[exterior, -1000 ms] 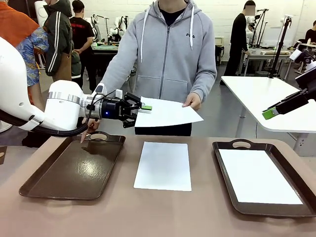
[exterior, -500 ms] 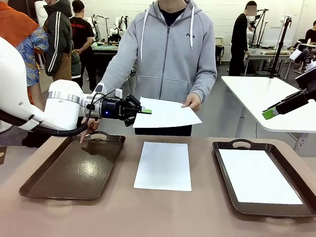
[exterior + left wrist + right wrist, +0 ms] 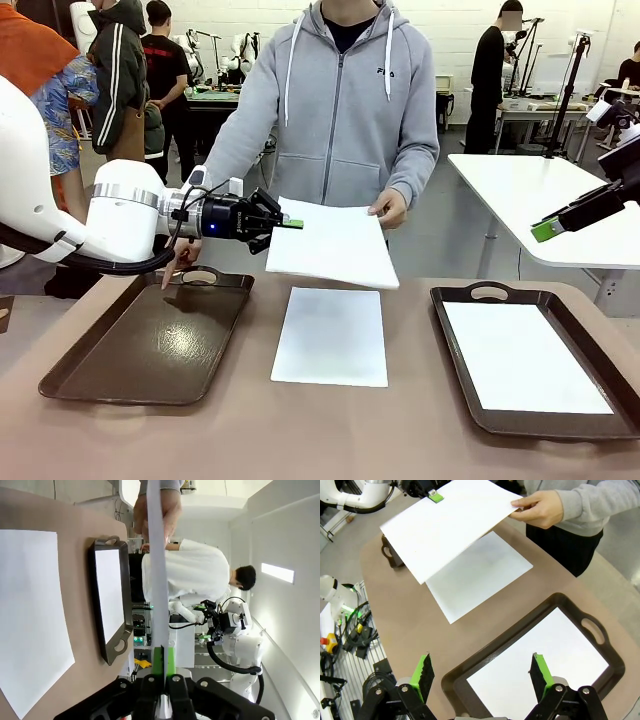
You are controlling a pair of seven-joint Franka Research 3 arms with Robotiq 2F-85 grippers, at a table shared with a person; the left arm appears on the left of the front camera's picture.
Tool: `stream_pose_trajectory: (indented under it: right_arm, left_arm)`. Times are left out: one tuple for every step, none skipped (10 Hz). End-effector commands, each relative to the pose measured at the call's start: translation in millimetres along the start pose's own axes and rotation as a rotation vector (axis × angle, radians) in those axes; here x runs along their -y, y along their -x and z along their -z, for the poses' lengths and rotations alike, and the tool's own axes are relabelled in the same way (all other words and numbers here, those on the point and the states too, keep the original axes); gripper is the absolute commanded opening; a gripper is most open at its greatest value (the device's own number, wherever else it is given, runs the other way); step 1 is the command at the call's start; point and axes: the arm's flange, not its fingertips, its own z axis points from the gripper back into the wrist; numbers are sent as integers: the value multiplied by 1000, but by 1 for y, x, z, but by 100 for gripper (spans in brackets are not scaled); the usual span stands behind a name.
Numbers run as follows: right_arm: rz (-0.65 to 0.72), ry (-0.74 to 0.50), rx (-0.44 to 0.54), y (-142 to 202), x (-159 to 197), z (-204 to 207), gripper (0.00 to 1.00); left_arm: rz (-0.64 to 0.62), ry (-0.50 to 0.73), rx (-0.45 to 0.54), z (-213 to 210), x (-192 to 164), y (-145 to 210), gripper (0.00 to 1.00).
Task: Sort the A4 documents.
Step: Receive the A4 Paper, then place the A4 Paper in the designated Handle tray.
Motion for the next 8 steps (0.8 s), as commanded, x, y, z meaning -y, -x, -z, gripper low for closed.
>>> stream_pose_trajectory:
  right_arm:
    - [0, -5, 3, 0, 1, 1, 100]
    - [0, -5, 3, 0, 1, 1, 100]
    - [0, -5, 3, 0, 1, 1, 100]
    - [0, -5, 3, 0, 1, 1, 100]
    - [0, -5, 3, 0, 1, 1, 100]
    - [0, -5, 3, 0, 1, 1, 100]
    - [0, -5, 3, 0, 1, 1, 100]
    - [0, -5, 3, 0, 1, 1, 100]
  left_arm:
    - [-1, 0, -5, 4, 0, 1, 0]
    - [-1, 0, -5, 4, 0, 1, 0]
    - [-1, 0, -5, 4, 0, 1, 0]
    - [-1, 0, -5, 4, 0, 1, 0]
    - [-1, 0, -5, 4, 0, 1, 0]
    - [-1, 0, -5, 4, 0, 1, 0]
    - [-1, 0, -5, 4, 0, 1, 0]
    - [-1, 0, -5, 4, 0, 1, 0]
